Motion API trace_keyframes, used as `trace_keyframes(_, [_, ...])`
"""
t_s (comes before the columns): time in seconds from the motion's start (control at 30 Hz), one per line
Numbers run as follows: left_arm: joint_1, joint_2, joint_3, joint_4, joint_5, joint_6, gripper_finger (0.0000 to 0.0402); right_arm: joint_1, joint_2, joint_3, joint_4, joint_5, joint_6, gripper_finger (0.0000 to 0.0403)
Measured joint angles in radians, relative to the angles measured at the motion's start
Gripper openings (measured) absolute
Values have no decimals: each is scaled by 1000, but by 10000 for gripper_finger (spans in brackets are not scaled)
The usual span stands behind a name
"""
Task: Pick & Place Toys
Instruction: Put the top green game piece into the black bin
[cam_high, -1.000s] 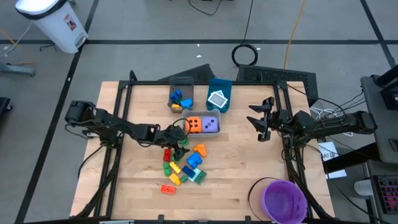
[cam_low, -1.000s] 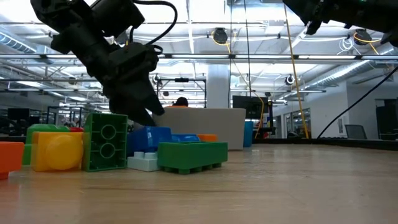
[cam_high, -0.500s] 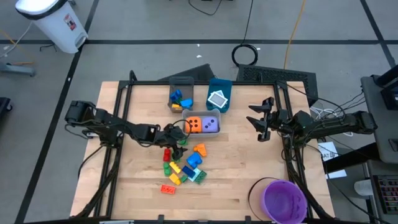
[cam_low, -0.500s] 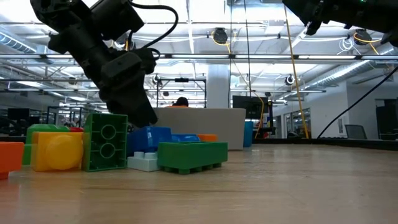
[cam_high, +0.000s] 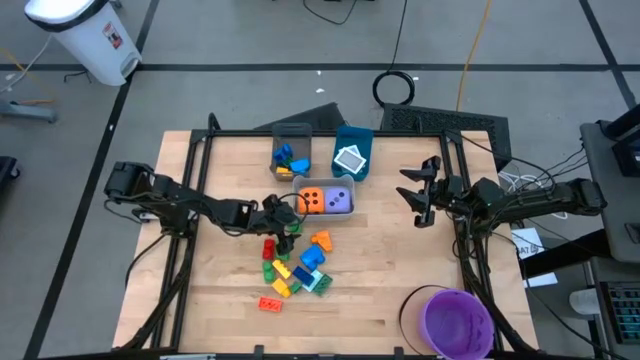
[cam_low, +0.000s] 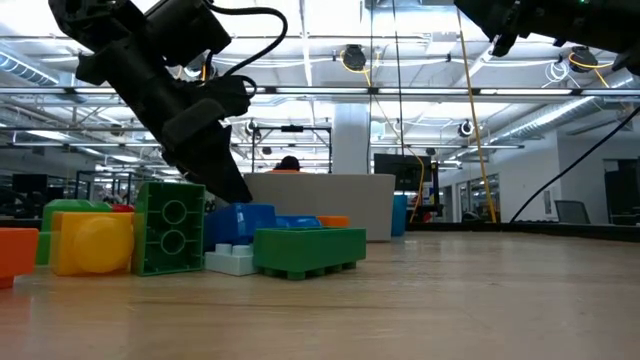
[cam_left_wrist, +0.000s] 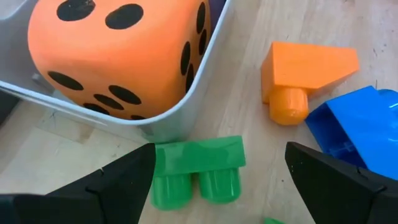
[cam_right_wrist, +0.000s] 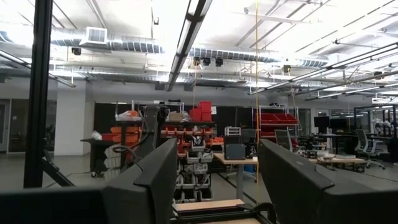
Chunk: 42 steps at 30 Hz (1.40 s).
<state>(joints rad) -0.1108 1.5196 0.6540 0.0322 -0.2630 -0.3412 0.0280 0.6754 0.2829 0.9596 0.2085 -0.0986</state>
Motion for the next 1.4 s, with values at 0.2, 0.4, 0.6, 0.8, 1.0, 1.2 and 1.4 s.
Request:
trace_keyframes(0.2, [1,36,1,9,-1,-1,365,0,0,0,0,0,0,196])
trace_keyframes(0.4, [1,76,2,15,-16,-7,365,0,0,0,-3,0,0,196])
trace_keyframes(0.6, [1,44,5,-129,32,-146,365,0,1,0,-3,0,0,196])
trace_keyframes(0.8, [1,-55,5,-369,46,-344,365,0,2,0,-4,0,0,196])
trace_keyframes(1.0, [-1,-193,6,-417,70,-383,365,0,2,0,-3,0,0,196])
trace_keyframes(1.2, [-27,-240,6,-403,0,-354,365,0,2,0,-5,0,0,196])
trace_keyframes(1.4, [-72,-176,-35,-430,-98,-242,365,0,2,0,-7,0,0,196])
